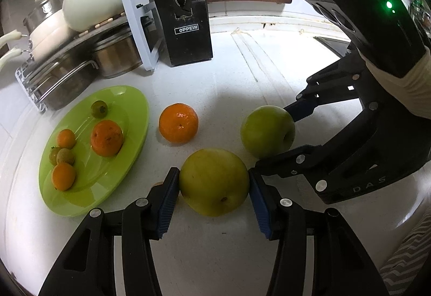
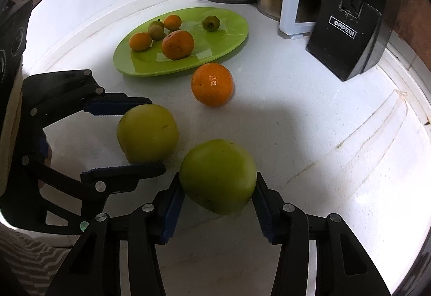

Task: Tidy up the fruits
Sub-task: 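Grasp a large yellow-green pear with the left tool while the right tool grasps a green apple, then carry the pear and the green apple over the green plate with both tools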

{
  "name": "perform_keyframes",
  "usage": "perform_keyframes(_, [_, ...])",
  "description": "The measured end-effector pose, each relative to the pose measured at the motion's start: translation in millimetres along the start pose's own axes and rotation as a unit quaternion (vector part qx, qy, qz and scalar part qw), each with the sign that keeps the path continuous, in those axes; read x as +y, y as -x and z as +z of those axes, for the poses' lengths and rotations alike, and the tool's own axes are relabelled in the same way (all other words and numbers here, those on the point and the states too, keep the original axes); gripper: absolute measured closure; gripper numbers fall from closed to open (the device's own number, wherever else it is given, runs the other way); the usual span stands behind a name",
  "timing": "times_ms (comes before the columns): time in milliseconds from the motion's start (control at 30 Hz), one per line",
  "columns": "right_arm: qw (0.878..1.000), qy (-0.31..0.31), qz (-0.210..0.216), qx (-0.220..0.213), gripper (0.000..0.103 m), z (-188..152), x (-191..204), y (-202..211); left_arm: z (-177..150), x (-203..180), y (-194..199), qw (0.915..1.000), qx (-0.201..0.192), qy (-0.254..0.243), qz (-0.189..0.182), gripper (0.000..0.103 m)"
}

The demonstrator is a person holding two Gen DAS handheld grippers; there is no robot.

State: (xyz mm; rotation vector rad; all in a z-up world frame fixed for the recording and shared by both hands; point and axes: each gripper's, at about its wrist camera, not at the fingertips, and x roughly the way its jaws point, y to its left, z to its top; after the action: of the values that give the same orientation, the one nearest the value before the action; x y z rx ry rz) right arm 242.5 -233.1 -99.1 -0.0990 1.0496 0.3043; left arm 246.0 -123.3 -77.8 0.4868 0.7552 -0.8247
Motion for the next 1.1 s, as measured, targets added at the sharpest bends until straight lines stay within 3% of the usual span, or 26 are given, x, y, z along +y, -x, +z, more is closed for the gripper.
perform_keyframes(533, [0.998, -0.011, -0.004, -0.054, 0.053, 4.4, 12.5, 35.7, -2.5, 4.1, 43.3, 0.9961, -0.035, 0.073, 0.034, 0.053])
perform_keyframes(800, [0.996, -0.018, 0.004, -0.083, 0.053, 8.9, 18.9, 49.3, -9.3, 12.2, 67.3, 0.9862, -0.062, 0.144, 0.053, 0.053])
perform_keyframes(1100, [0.993, -0.013, 0.020, -0.112, 0.053, 16.9, 31.7, 58.8, -19.5, 21.6, 90.9, 0.9765, -0.082, 0.181, 0.084, 0.053])
